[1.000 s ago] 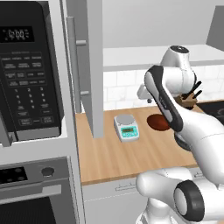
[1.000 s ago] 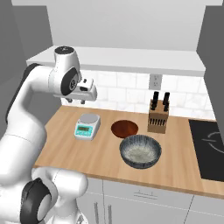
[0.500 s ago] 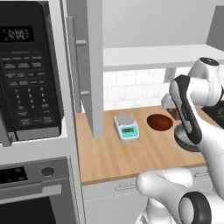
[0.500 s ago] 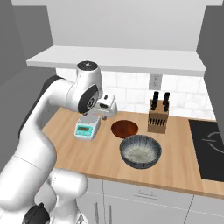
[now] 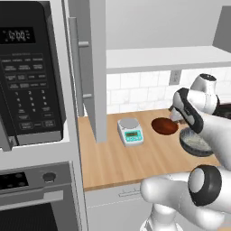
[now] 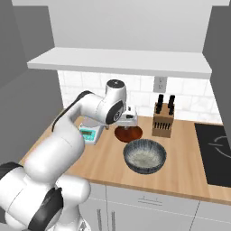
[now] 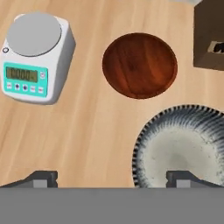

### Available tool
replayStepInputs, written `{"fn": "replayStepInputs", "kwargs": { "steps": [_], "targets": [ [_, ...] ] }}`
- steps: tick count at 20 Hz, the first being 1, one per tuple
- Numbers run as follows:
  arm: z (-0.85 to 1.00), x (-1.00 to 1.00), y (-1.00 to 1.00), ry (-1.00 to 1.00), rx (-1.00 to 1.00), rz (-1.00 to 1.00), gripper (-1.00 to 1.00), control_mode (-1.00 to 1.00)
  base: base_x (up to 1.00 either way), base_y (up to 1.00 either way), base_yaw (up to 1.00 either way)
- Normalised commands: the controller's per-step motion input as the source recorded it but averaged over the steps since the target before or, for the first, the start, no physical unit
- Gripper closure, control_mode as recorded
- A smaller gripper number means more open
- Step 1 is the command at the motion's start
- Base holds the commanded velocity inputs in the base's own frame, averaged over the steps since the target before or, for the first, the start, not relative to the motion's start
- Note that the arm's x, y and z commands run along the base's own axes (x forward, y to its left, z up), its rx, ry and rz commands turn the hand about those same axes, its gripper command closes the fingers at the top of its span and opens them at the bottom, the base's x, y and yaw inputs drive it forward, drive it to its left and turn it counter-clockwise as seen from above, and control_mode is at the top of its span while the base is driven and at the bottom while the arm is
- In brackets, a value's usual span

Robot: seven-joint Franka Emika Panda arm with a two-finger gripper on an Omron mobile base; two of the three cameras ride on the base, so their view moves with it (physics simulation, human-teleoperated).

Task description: Pick up the bowls on the counter and stack them on top of one another in the open cabinet. Place the smaller bowl on top of the larger bowl.

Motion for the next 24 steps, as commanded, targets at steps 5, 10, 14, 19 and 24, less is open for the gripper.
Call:
{"fn": "replayStepInputs", "kwargs": {
  "steps": [5, 10, 14, 19, 24],
  "targets": [
    [-0.56, 0.79, 0.08, 0.14, -0.18, 0.37, -1.0, -1.0, 0.0, 0.0, 0.0],
    [-0.19, 0.23, 0.2, 0.01, 0.01, 0.11, -1.0, -1.0, 0.0, 0.0, 0.0],
    [-0.08, 0.0, 0.03, 0.0, -0.03, 0.01, -1.0, -1.0, 0.0, 0.0, 0.0],
    [-0.42, 0.1, 0.15, 0.0, -0.09, 0.02, -1.0, -1.0, 0.0, 0.0, 0.0],
    [-0.41, 0.1, 0.03, -0.01, -0.07, 0.01, -1.0, -1.0, 0.0, 0.0, 0.0]
  ]
}}
